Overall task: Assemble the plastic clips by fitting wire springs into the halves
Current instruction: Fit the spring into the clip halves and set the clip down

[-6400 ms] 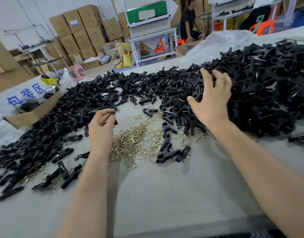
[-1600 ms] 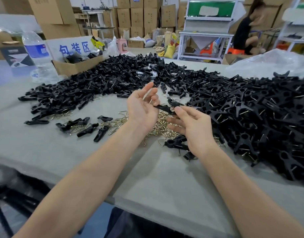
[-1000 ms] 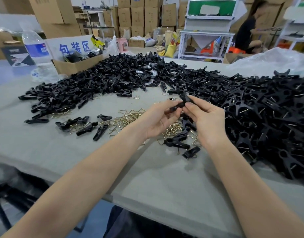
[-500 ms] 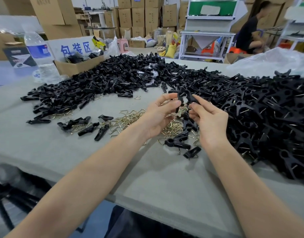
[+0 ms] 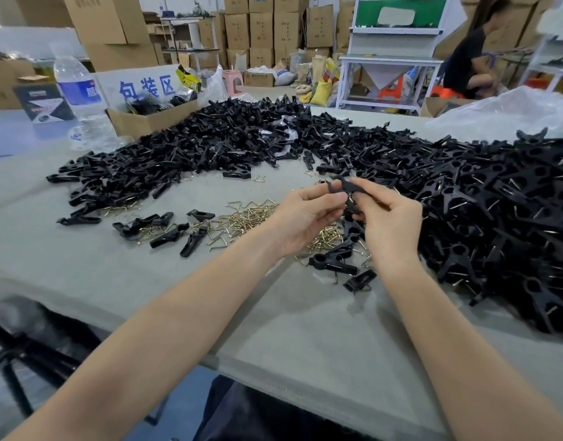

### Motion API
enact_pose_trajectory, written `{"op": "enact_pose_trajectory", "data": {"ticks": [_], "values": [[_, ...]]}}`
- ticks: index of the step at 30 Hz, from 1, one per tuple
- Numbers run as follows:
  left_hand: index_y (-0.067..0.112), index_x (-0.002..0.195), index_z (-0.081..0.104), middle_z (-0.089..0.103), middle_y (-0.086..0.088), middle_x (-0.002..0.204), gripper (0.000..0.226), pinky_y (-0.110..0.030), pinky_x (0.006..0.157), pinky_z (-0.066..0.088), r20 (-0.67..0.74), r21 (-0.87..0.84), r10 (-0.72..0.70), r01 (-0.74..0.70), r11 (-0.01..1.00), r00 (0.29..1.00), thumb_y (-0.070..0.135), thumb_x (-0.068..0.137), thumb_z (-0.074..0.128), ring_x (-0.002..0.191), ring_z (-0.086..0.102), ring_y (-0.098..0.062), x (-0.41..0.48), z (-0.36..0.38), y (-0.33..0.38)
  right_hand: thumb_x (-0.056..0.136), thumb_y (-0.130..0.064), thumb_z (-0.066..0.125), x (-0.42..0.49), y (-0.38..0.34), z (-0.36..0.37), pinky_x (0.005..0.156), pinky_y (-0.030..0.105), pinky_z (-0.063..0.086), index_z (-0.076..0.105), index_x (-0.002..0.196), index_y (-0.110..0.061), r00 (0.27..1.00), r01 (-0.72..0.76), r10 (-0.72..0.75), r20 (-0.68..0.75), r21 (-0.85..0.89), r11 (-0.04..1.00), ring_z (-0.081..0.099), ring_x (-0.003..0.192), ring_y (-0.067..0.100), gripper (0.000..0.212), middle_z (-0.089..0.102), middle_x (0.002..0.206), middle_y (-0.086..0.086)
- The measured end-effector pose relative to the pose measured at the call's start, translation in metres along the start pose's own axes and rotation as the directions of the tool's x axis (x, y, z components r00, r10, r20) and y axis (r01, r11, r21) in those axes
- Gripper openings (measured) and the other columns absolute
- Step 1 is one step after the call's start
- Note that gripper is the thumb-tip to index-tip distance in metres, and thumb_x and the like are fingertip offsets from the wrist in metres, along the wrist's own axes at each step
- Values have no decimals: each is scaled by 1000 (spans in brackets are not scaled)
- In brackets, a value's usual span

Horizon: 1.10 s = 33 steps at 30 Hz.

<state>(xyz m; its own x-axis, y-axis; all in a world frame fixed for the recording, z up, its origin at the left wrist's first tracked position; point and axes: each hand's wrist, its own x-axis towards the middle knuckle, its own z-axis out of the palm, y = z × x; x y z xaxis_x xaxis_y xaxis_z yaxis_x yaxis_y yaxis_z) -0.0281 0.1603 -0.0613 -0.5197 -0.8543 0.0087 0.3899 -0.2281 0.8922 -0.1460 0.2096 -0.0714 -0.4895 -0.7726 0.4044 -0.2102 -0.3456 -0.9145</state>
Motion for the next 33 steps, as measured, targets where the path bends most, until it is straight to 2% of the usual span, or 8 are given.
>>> {"op": "enact_pose_trajectory", "data": {"ticks": [4, 10, 13, 16, 22, 27, 29, 33], "values": [[7, 95, 66, 70, 4, 69, 18, -14, 66, 52, 36, 62, 6, -8, 998, 999, -6, 90, 54, 61, 63, -3, -1, -2, 1, 84, -2, 60, 2, -2, -3, 87, 39, 54, 74, 88, -36, 998, 61, -58, 40, -81, 995, 68, 87, 16, 37, 74, 91, -5], [16, 108, 65, 62, -6, 78, 34, -18, 70, 55, 66, 71, 25, -29, 997, 998, -10, 88, 56, 65, 64, -8, -2, -6, 0, 82, 0, 60, 7, -2, -8, 85, 36, 55, 75, 85, -34, 996, 2, 6, 89, -89, 996, 68, 87, 14, 37, 73, 93, -3], [15, 107, 65, 60, -7, 79, 35, -21, 73, 55, 92, 194, 75, -92, 977, 993, -11, 86, 59, 67, 65, -11, -3, -9, -2, 80, 1, 60, 9, -2, -12, 77, 30, 56, 74, 81, -34, 994, -9, 22, 110, -111, 994, 68, 83, 14, 37, 72, 95, 2], [14, 104, 67, 57, -12, 86, 31, -23, 73, 55, 76, 276, 135, -151, 949, 988, -10, 84, 62, 69, 66, -13, -2, -8, -4, 79, -1, 57, 9, -4, -12, 75, 32, 55, 72, 76, -34, 992, -41, 53, 111, -113, 993, 66, 82, 19, 36, 71, 94, 3], [26, 92, 74, 62, -11, 90, 36, -31, 79, 58, 79, 334, 230, -243, 911, 970, -7, 80, 68, 75, 69, -19, 0, -6, -6, 85, -8, 51, 1, -9, 2, 75, 29, 50, 66, 80, -27, 999, 23, -26, -30, -93, 995, 63, 79, 9, 25, 67, 86, -4], [13, 94, 69, 63, -21, 104, 26, -25, 74, 57, -73, 264, 262, -234, 936, 962, -8, 79, 70, 79, 71, -22, 1, -11, 2, 85, -9, 59, 7, -8, -10, 85, 37, 53, 53, 102, -27, 968, -43, 23, -250, -76, 996, 67, 79, 15, 25, 66, 79, -4], [9, 98, 67, 64, -24, 104, 26, -24, 73, 58, -99, 234, 249, -221, 947, 963, -9, 79, 69, 80, 72, -24, 3, -13, 4, 87, -5, 59, 10, -7, -13, 81, 34, 55, 54, 99, -19, 969, -75, 63, -238, -42, 996, 68, 74, 14, 19, 68, 77, -3], [7, 101, 65, 68, -21, 96, 29, -25, 74, 58, -95, 204, 233, -210, 956, 968, -11, 79, 69, 83, 73, -27, 5, -13, 2, 91, 3, 55, 11, -9, -10, 65, 20, 54, 62, 89, -7, 975, -145, 177, -136, 213, 966, 66, 61, 10, 13, 66, 73, 4]]}}
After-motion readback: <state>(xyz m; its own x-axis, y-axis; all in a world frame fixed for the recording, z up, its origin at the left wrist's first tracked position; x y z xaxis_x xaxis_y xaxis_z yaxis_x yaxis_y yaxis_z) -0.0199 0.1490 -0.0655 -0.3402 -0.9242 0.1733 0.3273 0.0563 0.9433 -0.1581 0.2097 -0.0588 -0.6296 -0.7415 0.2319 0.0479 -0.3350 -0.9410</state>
